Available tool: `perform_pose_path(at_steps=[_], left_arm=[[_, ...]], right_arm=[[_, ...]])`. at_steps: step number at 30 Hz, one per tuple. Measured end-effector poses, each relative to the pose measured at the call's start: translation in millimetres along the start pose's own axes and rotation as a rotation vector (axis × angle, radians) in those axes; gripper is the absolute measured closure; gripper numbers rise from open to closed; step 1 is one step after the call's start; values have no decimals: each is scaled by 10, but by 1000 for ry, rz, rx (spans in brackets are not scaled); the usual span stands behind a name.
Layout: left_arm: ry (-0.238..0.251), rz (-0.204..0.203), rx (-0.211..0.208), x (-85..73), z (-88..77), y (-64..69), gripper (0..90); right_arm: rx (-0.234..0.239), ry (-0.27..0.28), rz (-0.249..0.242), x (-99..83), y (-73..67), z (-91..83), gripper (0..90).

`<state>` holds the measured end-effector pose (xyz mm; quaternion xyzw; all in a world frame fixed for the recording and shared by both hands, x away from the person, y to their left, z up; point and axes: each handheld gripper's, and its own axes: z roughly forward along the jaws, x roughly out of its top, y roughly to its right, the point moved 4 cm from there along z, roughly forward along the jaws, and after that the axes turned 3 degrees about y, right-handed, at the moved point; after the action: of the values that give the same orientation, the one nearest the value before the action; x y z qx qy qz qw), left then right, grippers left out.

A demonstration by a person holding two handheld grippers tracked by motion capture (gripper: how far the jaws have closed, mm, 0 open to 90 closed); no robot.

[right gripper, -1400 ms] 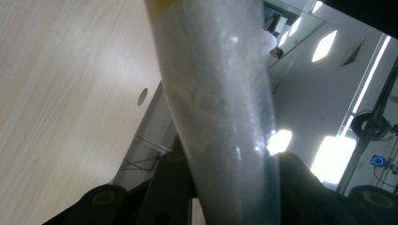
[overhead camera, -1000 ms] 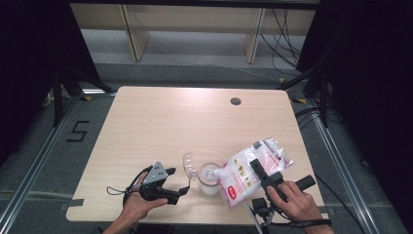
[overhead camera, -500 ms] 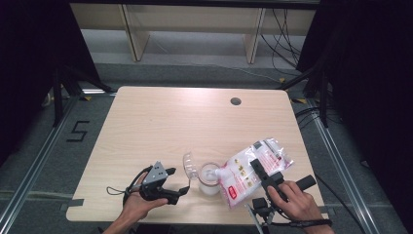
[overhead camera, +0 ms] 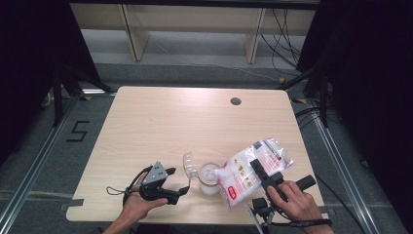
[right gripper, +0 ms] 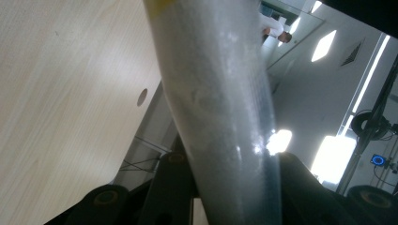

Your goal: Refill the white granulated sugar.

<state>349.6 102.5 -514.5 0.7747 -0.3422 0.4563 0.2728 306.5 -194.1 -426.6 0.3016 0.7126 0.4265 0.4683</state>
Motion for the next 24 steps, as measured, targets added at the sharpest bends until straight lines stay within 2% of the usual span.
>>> perform_pose_path(at_steps=[24], left_arm=[[3, -3, -6, -1, 7, 1, 169]], right_arm=[[11, 9, 31, -8, -17, 4, 803]])
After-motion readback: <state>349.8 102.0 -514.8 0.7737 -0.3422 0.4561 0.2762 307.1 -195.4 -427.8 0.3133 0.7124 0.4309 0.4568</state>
